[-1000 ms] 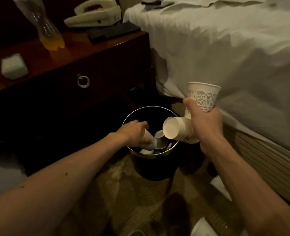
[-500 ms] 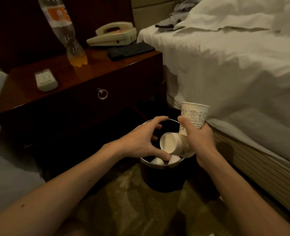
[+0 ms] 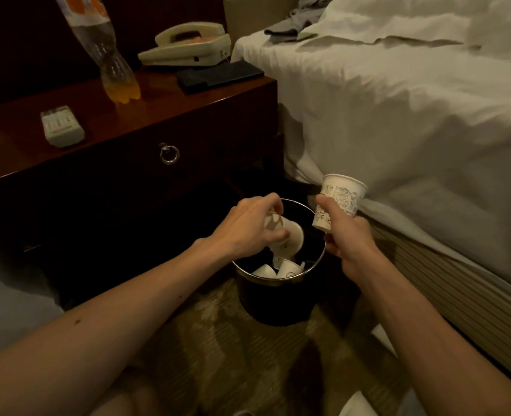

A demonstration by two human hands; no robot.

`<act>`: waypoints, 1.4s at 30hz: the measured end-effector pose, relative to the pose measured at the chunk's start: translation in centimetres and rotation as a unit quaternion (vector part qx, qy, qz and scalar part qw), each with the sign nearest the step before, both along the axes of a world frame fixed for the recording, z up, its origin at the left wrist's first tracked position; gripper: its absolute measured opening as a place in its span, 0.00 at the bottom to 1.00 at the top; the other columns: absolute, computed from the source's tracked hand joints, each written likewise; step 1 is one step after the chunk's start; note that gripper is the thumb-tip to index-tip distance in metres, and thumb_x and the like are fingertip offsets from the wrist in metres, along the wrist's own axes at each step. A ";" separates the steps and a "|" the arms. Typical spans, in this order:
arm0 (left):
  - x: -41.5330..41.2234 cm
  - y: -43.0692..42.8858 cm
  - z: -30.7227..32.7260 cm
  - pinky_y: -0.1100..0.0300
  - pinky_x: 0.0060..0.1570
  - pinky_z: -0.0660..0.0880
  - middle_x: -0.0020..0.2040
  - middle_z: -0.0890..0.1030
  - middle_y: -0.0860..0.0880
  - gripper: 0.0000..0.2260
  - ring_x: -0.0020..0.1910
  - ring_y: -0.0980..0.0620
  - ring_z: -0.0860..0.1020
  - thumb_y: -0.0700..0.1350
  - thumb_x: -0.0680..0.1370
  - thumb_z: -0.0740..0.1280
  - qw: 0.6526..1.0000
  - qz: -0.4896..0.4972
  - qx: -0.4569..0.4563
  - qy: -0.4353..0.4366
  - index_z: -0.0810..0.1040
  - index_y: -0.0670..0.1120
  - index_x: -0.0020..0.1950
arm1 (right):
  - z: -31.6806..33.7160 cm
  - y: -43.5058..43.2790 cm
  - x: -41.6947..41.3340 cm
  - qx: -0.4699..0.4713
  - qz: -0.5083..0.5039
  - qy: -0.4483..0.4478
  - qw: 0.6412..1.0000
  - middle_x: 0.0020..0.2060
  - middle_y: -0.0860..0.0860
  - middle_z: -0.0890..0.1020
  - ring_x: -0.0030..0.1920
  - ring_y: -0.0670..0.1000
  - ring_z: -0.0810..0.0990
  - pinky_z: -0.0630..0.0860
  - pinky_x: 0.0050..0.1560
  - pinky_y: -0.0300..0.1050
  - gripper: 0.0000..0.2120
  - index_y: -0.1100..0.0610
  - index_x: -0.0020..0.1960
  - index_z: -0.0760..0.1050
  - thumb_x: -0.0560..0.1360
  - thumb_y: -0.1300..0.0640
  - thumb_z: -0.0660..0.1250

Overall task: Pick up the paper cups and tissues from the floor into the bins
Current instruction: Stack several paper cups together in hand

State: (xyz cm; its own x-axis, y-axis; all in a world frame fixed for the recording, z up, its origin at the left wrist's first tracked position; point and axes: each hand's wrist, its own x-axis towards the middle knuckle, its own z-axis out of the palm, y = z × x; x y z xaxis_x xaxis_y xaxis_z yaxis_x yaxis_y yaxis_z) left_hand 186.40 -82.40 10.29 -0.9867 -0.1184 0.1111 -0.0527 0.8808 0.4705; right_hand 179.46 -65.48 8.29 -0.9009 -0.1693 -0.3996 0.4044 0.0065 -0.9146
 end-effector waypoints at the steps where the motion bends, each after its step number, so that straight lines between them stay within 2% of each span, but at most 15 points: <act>1: -0.2 -0.2 -0.7 0.55 0.52 0.77 0.58 0.77 0.53 0.17 0.55 0.55 0.75 0.55 0.75 0.71 1.000 0.003 -0.015 -0.020 0.74 0.52 0.60 | -0.1 0.2 0.1 0.007 0.014 -0.001 1.000 0.41 0.52 0.84 0.38 0.50 0.79 0.75 0.38 0.45 0.22 0.55 0.49 0.78 0.66 0.39 0.74; 6: -0.5 -0.4 -4.2 0.54 0.58 0.74 0.64 0.76 0.49 0.19 0.63 0.50 0.74 0.53 0.76 0.71 0.986 -0.036 -0.071 -0.147 0.74 0.50 0.64 | -0.8 0.5 0.4 0.053 0.086 0.006 0.995 0.40 0.53 0.85 0.36 0.50 0.81 0.76 0.33 0.42 0.26 0.57 0.51 0.78 0.65 0.38 0.75; 9: 0.0 -0.5 -5.7 0.52 0.60 0.75 0.66 0.75 0.49 0.20 0.64 0.49 0.74 0.53 0.76 0.71 0.977 -0.039 -0.081 -0.192 0.73 0.50 0.66 | -1.3 0.8 0.6 0.079 0.100 0.002 0.992 0.48 0.54 0.84 0.39 0.50 0.85 0.76 0.30 0.39 0.38 0.59 0.64 0.69 0.64 0.37 0.76; 11: 0.3 -0.6 -6.2 0.52 0.61 0.75 0.67 0.75 0.48 0.22 0.65 0.49 0.74 0.54 0.76 0.70 0.975 -0.035 -0.069 -0.209 0.72 0.49 0.68 | -1.6 1.2 0.7 0.092 0.093 0.009 0.991 0.49 0.54 0.82 0.36 0.49 0.84 0.74 0.26 0.35 0.41 0.59 0.66 0.63 0.65 0.37 0.76; 14: 0.2 -0.9 -5.4 0.60 0.53 0.77 0.64 0.77 0.49 0.20 0.60 0.53 0.77 0.56 0.79 0.66 0.987 0.003 0.053 -0.152 0.72 0.51 0.69 | -1.8 1.4 0.9 0.128 0.126 0.043 0.983 0.51 0.52 0.79 0.42 0.49 0.83 0.73 0.24 0.36 0.38 0.55 0.61 0.61 0.65 0.36 0.75; 17: -0.4 -0.3 -2.9 0.62 0.41 0.79 0.58 0.77 0.54 0.17 0.51 0.55 0.80 0.59 0.81 0.60 0.961 0.080 0.259 -0.052 0.70 0.57 0.69 | -1.9 1.0 0.9 0.163 0.178 0.094 0.966 0.52 0.50 0.79 0.47 0.50 0.81 0.79 0.39 0.45 0.31 0.50 0.58 0.65 0.66 0.36 0.74; 18: -0.7 0.0 -2.3 0.62 0.39 0.80 0.56 0.77 0.57 0.17 0.49 0.54 0.81 0.59 0.81 0.60 0.954 0.084 0.287 -0.029 0.71 0.58 0.68 | -1.9 0.9 0.7 0.172 0.194 0.116 0.959 0.52 0.49 0.78 0.48 0.50 0.81 0.80 0.43 0.47 0.29 0.49 0.58 0.66 0.67 0.36 0.73; 21: -1.0 0.8 -1.8 0.62 0.37 0.78 0.47 0.80 0.57 0.11 0.44 0.59 0.79 0.56 0.81 0.63 0.980 0.063 0.190 0.014 0.80 0.54 0.57 | -2.0 0.4 0.3 0.178 0.218 0.169 0.945 0.54 0.49 0.79 0.51 0.49 0.80 0.78 0.44 0.45 0.26 0.48 0.62 0.69 0.70 0.40 0.73; 24: -0.9 0.9 -2.7 0.66 0.32 0.67 0.35 0.79 0.55 0.11 0.34 0.60 0.76 0.53 0.81 0.63 0.995 0.049 0.087 -0.003 0.82 0.52 0.45 | -2.7 -0.3 -0.2 0.239 0.231 0.235 0.913 0.61 0.52 0.77 0.59 0.52 0.77 0.77 0.56 0.50 0.25 0.51 0.68 0.71 0.74 0.44 0.70; 27: -1.0 0.6 -3.4 0.65 0.30 0.64 0.33 0.76 0.55 0.11 0.32 0.58 0.74 0.51 0.81 0.65 0.996 0.054 0.055 -0.047 0.82 0.49 0.44 | -3.7 -1.0 -0.3 0.311 0.291 0.260 0.867 0.65 0.54 0.76 0.65 0.56 0.73 0.72 0.64 0.56 0.25 0.53 0.72 0.68 0.78 0.46 0.65; 31: -0.8 0.7 -4.9 0.58 0.34 0.71 0.36 0.79 0.50 0.10 0.35 0.54 0.76 0.51 0.81 0.66 0.994 0.048 -0.024 -0.098 0.82 0.47 0.45 | -5.4 -1.2 -0.2 0.438 0.388 0.254 0.770 0.67 0.54 0.74 0.70 0.58 0.64 0.59 0.67 0.62 0.22 0.47 0.75 0.63 0.81 0.47 0.59; 34: -0.2 0.6 -6.0 0.54 0.38 0.75 0.39 0.80 0.48 0.11 0.38 0.51 0.78 0.51 0.81 0.66 0.987 0.031 -0.049 -0.147 0.82 0.47 0.46 | -6.4 -1.4 0.2 0.433 0.439 0.215 0.757 0.65 0.55 0.74 0.69 0.58 0.66 0.58 0.68 0.64 0.19 0.47 0.72 0.66 0.82 0.50 0.56; 37: 0.0 0.4 -6.1 0.57 0.37 0.74 0.40 0.79 0.49 0.10 0.40 0.52 0.78 0.52 0.81 0.66 0.981 0.004 -0.059 -0.187 0.81 0.47 0.45 | -6.5 -1.5 0.5 0.402 0.463 0.195 0.765 0.62 0.55 0.76 0.64 0.57 0.73 0.64 0.68 0.64 0.17 0.49 0.70 0.70 0.82 0.51 0.55; 40: -0.2 -0.5 -5.1 0.56 0.41 0.75 0.46 0.81 0.49 0.10 0.46 0.50 0.79 0.53 0.79 0.68 0.975 0.030 -0.081 -0.204 0.83 0.47 0.49 | -5.5 -1.8 1.0 0.376 0.469 0.203 0.773 0.65 0.55 0.75 0.65 0.58 0.72 0.69 0.66 0.61 0.18 0.48 0.70 0.71 0.81 0.48 0.58; 42: -0.1 -0.8 -4.3 0.57 0.36 0.71 0.42 0.82 0.48 0.10 0.42 0.51 0.79 0.52 0.78 0.69 0.977 0.061 -0.094 -0.182 0.80 0.48 0.41 | -4.4 -1.8 1.6 0.378 0.468 0.213 0.770 0.66 0.55 0.75 0.65 0.57 0.73 0.71 0.65 0.58 0.19 0.48 0.69 0.71 0.80 0.45 0.61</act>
State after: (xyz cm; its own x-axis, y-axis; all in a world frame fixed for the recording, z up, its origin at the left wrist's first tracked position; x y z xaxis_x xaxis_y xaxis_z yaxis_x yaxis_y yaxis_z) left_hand 186.29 -83.21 6.02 -0.9445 -0.2491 -0.2143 -0.2970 0.9263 0.2319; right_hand 181.06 -67.24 3.88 -0.6029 -0.6879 -0.4042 -0.4364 0.7084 -0.5547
